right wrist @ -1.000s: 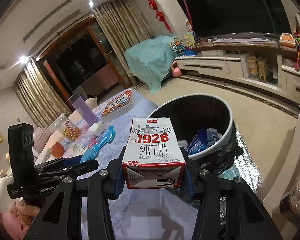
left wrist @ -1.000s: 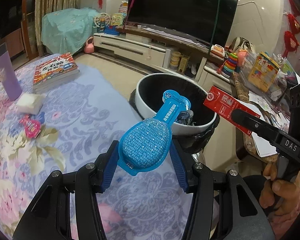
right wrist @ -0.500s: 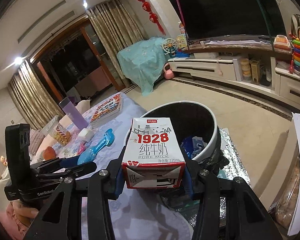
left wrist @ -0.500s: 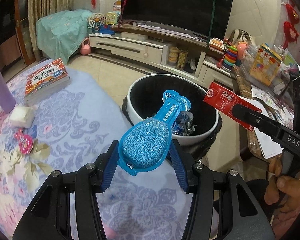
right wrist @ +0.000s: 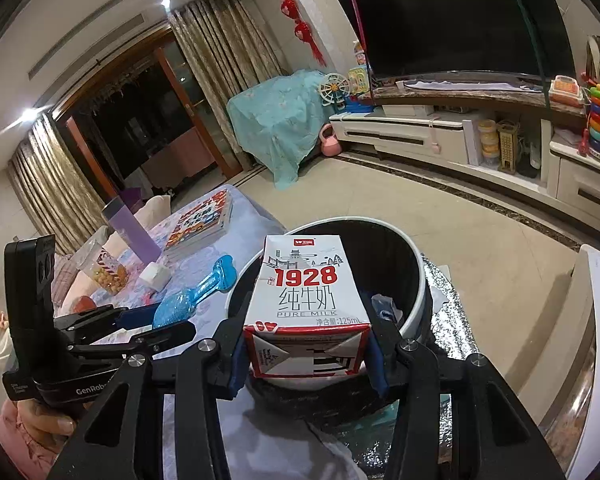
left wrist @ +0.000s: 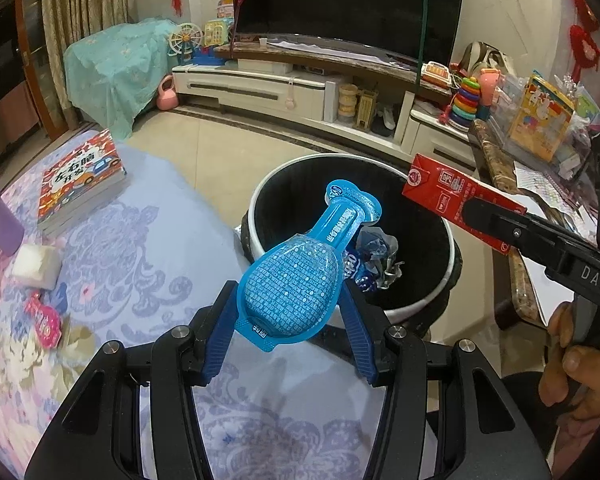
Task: Collect trash
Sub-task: 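Carry the scoop and milk carton over the trash bin and open both grippers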
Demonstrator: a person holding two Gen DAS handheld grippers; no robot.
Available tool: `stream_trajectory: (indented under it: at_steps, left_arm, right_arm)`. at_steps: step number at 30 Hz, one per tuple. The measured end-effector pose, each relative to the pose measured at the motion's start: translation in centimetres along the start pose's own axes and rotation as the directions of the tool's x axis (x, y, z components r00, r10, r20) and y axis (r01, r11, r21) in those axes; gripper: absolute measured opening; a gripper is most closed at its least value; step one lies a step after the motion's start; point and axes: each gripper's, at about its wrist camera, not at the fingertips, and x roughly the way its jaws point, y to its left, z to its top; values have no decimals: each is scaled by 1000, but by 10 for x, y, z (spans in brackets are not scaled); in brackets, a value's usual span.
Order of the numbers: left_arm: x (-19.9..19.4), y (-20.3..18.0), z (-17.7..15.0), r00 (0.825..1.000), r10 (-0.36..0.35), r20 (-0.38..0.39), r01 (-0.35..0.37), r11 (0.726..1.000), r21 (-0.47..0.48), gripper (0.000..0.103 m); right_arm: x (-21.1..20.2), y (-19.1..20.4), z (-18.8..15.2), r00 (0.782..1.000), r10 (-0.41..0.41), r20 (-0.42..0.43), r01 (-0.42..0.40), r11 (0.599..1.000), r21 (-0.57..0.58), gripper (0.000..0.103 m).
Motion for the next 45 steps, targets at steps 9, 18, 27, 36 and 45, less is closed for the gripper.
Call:
stream_trajectory:
  at_steps: [9, 18, 27, 36, 45]
  left_arm:
    - [14, -4, 10, 1000, 13, -17, -12, 1000, 17, 51]
    - [24, -5, 21, 999, 17, -32, -16, 1000, 21, 51]
    - [32, -5, 26, 999, 20, -45, -20, 1000, 13, 51]
    - [38, -9, 29, 998, 12, -66, -11, 1000, 19, 52]
    - [33, -4, 26, 998, 14, -62, -14, 1000, -4, 67]
  right_arm:
    - [13, -7, 6, 999, -18, -30, 18, 1000, 2, 48]
    - [22, -12, 11, 998, -37, -53, 37, 999, -2, 48]
    - [31, -13, 16, 996, -51, -76, 50, 999, -17, 48]
    - [36, -15, 18, 994, -55, -93, 53, 998, -20, 48]
    - [34, -20, 19, 995, -59, -81, 59, 998, -6, 50]
